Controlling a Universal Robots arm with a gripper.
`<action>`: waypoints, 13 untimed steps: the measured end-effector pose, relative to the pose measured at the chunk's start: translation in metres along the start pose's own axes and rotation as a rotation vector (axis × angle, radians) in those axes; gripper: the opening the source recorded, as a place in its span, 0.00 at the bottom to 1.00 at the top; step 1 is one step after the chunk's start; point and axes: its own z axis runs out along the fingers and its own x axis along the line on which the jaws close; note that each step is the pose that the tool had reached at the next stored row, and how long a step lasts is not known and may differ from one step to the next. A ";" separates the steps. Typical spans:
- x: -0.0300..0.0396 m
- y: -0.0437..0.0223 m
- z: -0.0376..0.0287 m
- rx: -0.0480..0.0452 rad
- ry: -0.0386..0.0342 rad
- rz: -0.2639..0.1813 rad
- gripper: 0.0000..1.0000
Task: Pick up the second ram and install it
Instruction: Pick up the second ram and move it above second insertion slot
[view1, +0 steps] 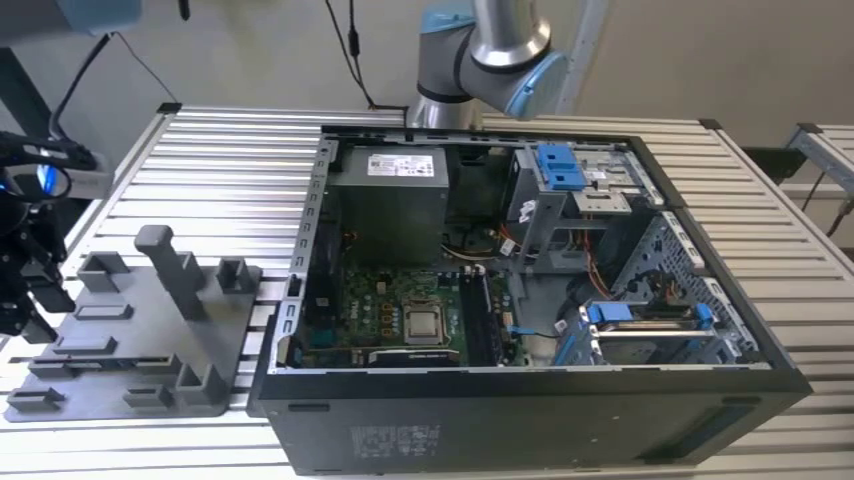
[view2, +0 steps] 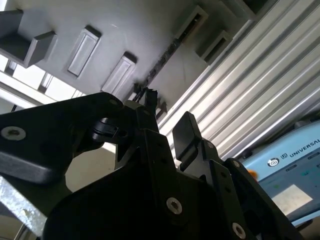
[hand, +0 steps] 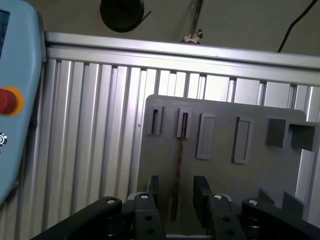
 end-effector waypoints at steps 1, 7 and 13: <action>0.0000 0.0000 0.0005 0.0000 0.0005 0.000 0.42; -0.0001 -0.0001 0.0026 -0.0004 0.0026 0.000 0.42; -0.0002 -0.0001 0.0045 -0.0005 0.0039 0.000 0.42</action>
